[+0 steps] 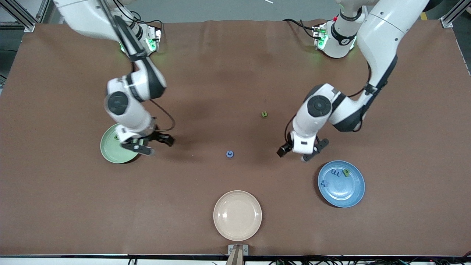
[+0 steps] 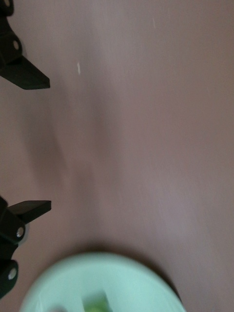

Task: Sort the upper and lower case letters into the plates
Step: 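Grasp the blue C with the right gripper while the left gripper grasps green n, then carry the C to the green plate while the left gripper carries n to blue plate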

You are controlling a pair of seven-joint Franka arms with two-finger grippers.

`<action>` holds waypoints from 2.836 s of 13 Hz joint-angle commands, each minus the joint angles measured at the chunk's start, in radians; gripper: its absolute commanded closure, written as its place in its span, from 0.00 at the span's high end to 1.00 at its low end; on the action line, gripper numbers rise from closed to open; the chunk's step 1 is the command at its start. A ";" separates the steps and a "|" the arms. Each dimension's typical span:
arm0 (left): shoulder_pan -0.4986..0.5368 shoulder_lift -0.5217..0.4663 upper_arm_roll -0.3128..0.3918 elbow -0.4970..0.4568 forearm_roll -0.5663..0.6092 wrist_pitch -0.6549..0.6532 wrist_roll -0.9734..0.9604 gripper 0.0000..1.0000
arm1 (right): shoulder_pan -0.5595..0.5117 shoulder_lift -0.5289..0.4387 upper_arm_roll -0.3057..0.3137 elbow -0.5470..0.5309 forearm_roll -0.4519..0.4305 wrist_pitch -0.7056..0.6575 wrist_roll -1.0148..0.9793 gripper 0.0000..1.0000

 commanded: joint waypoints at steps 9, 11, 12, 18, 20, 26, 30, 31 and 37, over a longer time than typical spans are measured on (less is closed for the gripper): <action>-0.189 -0.033 -0.003 -0.223 0.192 0.102 -0.259 0.72 | 0.275 0.524 -0.032 0.735 -0.113 -0.214 0.565 0.98; -0.198 -0.020 -0.003 -0.224 0.198 0.102 -0.262 0.70 | 0.285 0.546 -0.032 0.738 -0.123 -0.205 0.583 0.94; -0.215 -0.019 -0.003 -0.224 0.198 0.101 -0.262 0.66 | 0.288 0.554 -0.032 0.737 -0.123 -0.185 0.592 0.92; -0.223 0.004 -0.003 -0.223 0.198 0.101 -0.262 0.49 | 0.307 0.577 -0.026 0.735 -0.113 -0.134 0.635 0.84; -0.223 0.009 -0.003 -0.220 0.198 0.101 -0.262 0.26 | 0.309 0.574 -0.025 0.735 -0.113 -0.136 0.642 0.77; -0.177 -0.007 0.007 -0.136 0.198 0.070 -0.242 0.00 | 0.305 0.571 -0.023 0.735 -0.109 -0.144 0.649 0.00; -0.065 0.001 0.005 0.021 0.198 -0.057 -0.059 0.00 | 0.224 0.511 -0.023 0.728 -0.104 -0.278 0.479 0.00; -0.028 0.006 0.005 0.047 0.197 -0.059 0.007 0.00 | 0.184 0.468 -0.019 0.722 -0.101 -0.359 0.390 0.00; 0.189 0.084 0.007 0.199 0.195 -0.066 0.478 0.00 | -0.143 0.028 -0.016 0.158 -0.101 -0.279 -0.241 0.00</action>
